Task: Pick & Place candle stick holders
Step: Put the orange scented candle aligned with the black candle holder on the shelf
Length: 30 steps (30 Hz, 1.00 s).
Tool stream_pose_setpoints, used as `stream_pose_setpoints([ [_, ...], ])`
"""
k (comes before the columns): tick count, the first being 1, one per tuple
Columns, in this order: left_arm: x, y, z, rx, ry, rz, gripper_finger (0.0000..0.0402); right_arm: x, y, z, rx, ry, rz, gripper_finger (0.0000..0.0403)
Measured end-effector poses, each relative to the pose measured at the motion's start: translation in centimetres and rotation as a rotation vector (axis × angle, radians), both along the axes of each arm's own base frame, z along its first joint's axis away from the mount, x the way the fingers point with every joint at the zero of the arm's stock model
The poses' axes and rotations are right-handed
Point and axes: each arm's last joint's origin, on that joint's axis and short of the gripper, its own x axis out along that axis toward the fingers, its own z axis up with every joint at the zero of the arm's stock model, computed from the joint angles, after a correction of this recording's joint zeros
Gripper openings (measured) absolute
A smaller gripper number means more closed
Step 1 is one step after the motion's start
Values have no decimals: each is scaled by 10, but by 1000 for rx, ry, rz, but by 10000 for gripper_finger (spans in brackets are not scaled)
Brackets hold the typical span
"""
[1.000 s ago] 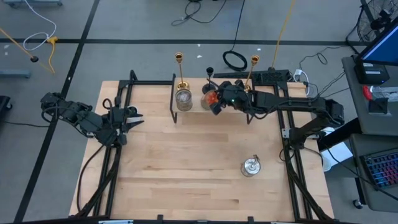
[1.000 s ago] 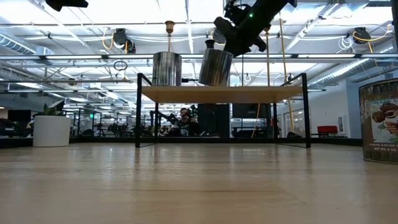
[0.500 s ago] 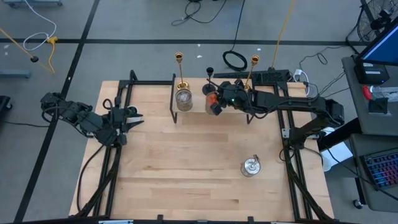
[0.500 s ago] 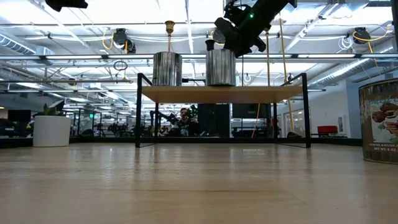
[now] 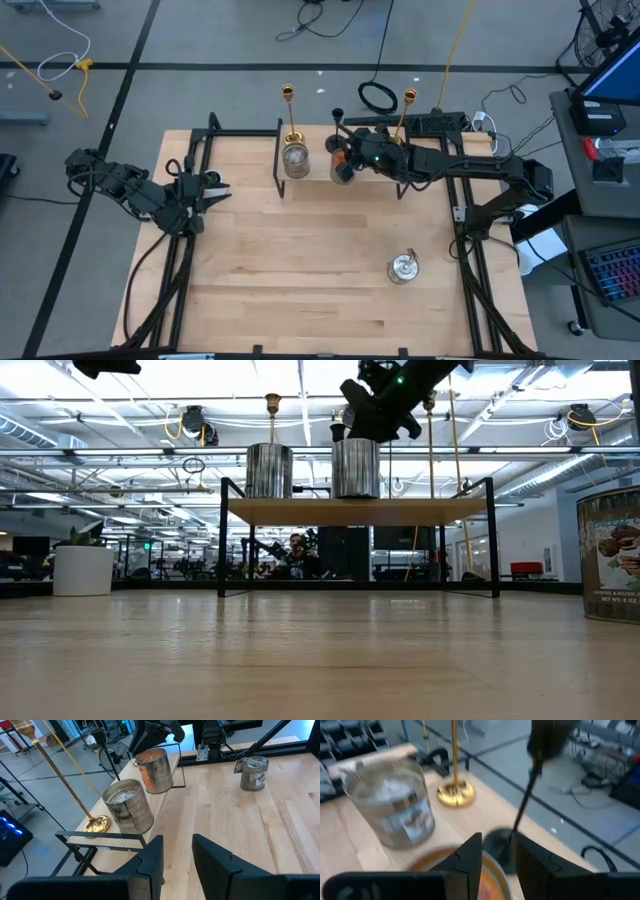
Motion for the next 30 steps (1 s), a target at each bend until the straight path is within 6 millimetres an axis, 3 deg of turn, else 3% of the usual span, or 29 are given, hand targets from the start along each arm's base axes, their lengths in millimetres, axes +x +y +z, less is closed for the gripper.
stream_pose_setpoints([
  [9, 0, 0, -1, 4, 8, 0, 108, 3, 8, 10, -71, -44, 56, 105],
  [13, -1, 1, -2, 8, 23, 2, 108, 2, 27, 18, -107, -38, 181, 90],
  [18, -1, 1, -3, 7, 27, 4, 108, -6, 63, 31, -146, -49, 310, 15],
  [20, -1, 1, -2, 6, 25, 4, 108, -8, 77, 30, -131, -33, 349, 9],
  [25, -1, 1, -2, 5, 25, 4, 108, -11, 99, 7, -29, 23, 343, 2],
  [30, -1, 1, -2, 4, 24, 4, 108, -17, 101, -31, 30, 81, 265, 2],
])
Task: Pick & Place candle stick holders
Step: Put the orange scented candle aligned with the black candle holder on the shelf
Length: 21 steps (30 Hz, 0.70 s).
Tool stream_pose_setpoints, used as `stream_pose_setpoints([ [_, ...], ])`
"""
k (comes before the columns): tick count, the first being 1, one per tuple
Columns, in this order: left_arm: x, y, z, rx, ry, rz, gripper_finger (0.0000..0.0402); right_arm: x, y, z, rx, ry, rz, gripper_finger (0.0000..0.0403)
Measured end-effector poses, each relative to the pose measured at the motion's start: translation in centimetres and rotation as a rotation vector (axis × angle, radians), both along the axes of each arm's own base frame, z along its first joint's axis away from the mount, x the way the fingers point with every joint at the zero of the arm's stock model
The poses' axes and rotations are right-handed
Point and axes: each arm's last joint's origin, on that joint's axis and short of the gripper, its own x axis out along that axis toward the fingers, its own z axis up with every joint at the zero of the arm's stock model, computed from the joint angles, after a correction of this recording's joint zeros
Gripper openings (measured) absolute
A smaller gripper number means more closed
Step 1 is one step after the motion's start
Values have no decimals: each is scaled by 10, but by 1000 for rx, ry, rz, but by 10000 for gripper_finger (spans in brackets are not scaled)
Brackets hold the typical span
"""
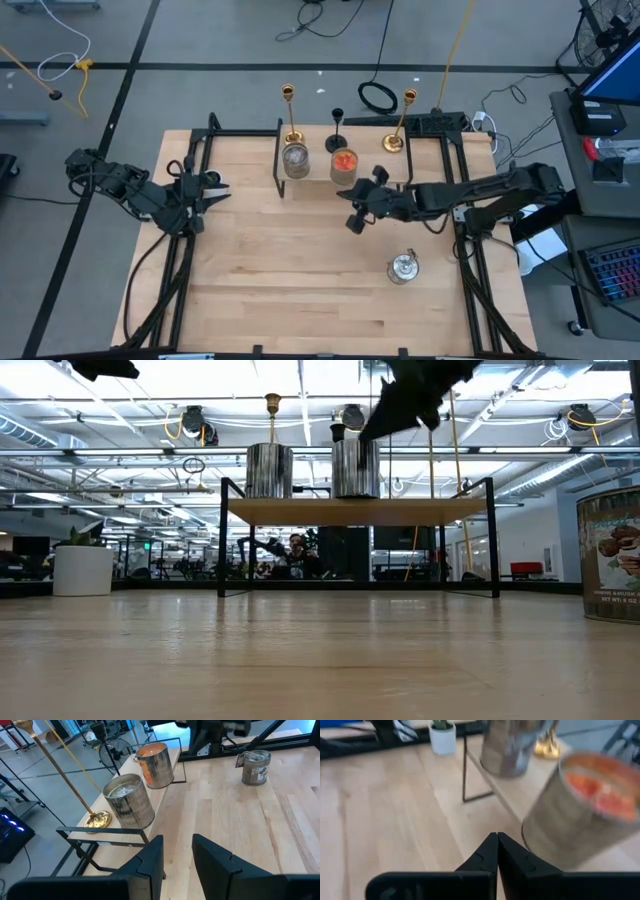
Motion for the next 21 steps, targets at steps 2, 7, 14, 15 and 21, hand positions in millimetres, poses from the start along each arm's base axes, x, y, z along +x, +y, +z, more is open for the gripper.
stream_pose_setpoints([
  [2, 0, 0, 0, -2, 0, 1, 108, -2, -3, -9, -4, 19, -32, 1],
  [7, 0, 0, 0, -2, -1, 1, 108, -6, -15, -21, -56, 50, -128, 1],
  [14, 0, 0, 0, 7, 2, -3, 108, -7, -35, -20, -50, 42, -194, 1],
  [15, 0, 0, 0, 6, 2, -3, 108, -6, -37, -19, -49, 38, -201, 1],
  [21, 0, 0, 0, 8, 2, -4, 108, -3, -44, -15, -54, 1, -163, 0],
])
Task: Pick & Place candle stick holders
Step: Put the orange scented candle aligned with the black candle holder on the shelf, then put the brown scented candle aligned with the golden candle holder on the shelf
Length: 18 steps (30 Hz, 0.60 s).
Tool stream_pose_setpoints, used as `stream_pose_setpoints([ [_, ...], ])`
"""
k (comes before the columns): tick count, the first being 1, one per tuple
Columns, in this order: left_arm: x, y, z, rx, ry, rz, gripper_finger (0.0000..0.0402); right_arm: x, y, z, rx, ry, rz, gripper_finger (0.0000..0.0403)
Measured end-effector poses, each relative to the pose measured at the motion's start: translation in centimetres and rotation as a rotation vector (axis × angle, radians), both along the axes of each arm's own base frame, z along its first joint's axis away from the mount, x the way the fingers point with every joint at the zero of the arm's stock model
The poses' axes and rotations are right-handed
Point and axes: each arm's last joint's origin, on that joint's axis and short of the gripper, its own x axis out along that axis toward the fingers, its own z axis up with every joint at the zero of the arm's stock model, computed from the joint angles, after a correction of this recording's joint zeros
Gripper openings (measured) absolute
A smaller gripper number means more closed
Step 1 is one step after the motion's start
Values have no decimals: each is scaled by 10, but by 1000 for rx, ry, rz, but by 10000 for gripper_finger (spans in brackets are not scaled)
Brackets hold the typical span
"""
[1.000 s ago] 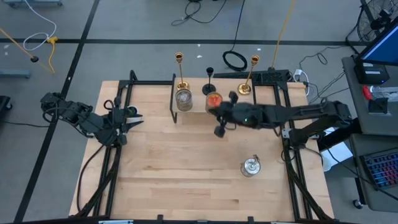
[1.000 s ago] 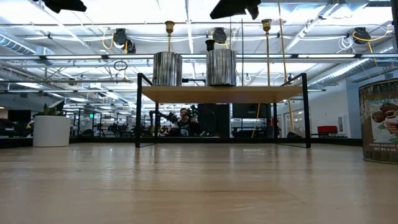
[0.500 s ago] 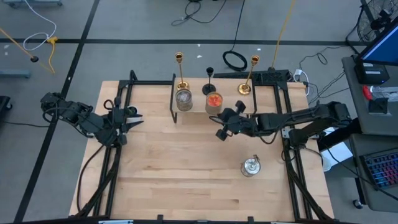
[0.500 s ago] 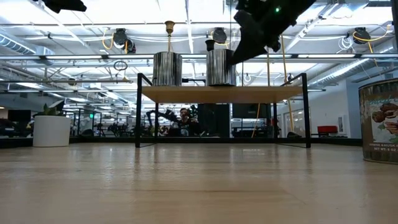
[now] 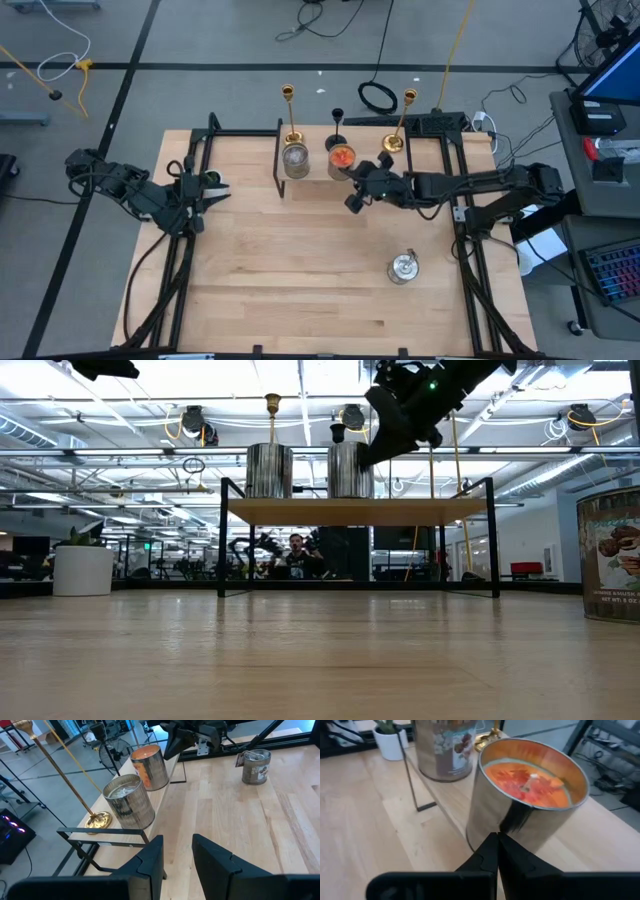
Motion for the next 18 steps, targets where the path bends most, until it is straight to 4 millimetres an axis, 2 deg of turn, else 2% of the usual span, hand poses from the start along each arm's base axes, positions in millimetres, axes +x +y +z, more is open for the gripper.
stream_pose_setpoints([
  [12, 0, 0, 0, 0, 1, 0, 108, 1, -6, 2, -9, -13, 22, 0],
  [18, 0, 0, 0, 0, 4, 0, 108, 1, 12, 6, 22, -25, 135, 0],
])
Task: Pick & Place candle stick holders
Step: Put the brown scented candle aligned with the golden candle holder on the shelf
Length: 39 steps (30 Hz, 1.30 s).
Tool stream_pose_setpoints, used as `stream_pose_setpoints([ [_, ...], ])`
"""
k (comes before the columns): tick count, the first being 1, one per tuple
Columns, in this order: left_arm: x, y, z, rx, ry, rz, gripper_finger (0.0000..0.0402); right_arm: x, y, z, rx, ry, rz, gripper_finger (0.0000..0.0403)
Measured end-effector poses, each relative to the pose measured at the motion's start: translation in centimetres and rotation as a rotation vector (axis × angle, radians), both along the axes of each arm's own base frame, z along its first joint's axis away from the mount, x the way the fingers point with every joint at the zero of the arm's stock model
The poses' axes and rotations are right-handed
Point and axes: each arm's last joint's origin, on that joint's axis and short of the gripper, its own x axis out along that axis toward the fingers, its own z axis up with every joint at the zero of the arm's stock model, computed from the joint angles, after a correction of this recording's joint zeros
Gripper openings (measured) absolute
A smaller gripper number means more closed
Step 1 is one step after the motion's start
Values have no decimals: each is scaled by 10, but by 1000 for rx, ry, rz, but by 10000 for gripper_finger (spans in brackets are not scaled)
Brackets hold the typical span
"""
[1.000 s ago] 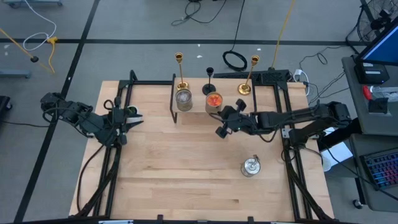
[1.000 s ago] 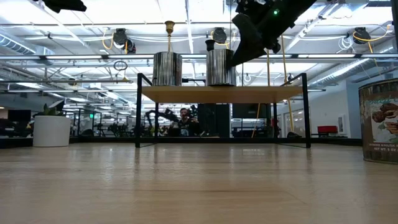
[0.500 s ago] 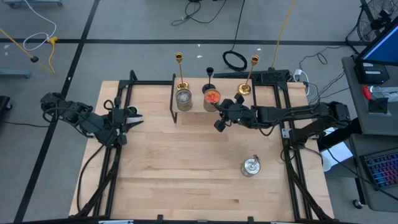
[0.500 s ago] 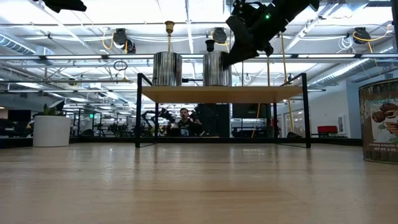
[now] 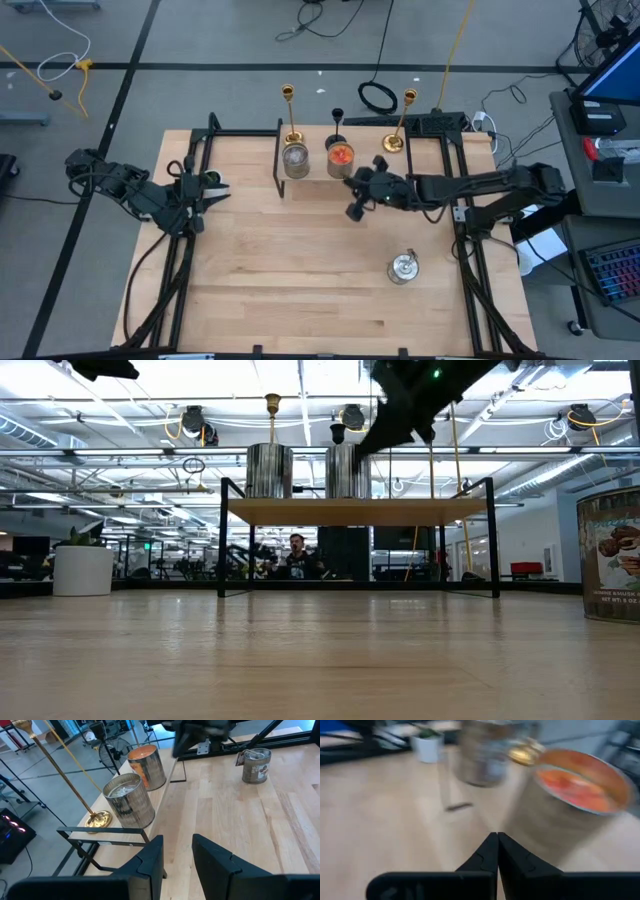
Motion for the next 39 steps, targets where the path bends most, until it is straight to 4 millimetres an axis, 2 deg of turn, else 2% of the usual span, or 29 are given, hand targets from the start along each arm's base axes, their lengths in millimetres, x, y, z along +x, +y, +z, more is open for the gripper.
stream_pose_setpoints([
  [6, 0, 0, 0, -1, 0, 1, 108, 0, 31, 4, 182, -39, 289, 12],
  [12, 0, 0, 0, -8, -2, 3, 108, -8, 61, -5, 259, 66, 392, 70],
  [19, 0, 0, 0, -25, -7, 10, 108, -29, 87, -21, 378, 272, 356, 127],
  [25, 0, 0, 0, -25, -7, 11, 108, -49, 105, -31, 635, 423, 218, 125],
  [28, 0, 0, 1, -28, -14, 11, 108, -57, 114, -34, 733, 498, 204, 122],
  [33, 0, 0, 1, -29, -17, 11, 108, -68, 114, -38, 776, 602, 119, 127],
  [39, 0, 0, 1, -29, -18, 11, 108, -75, 111, -41, 749, 675, 74, 137],
])
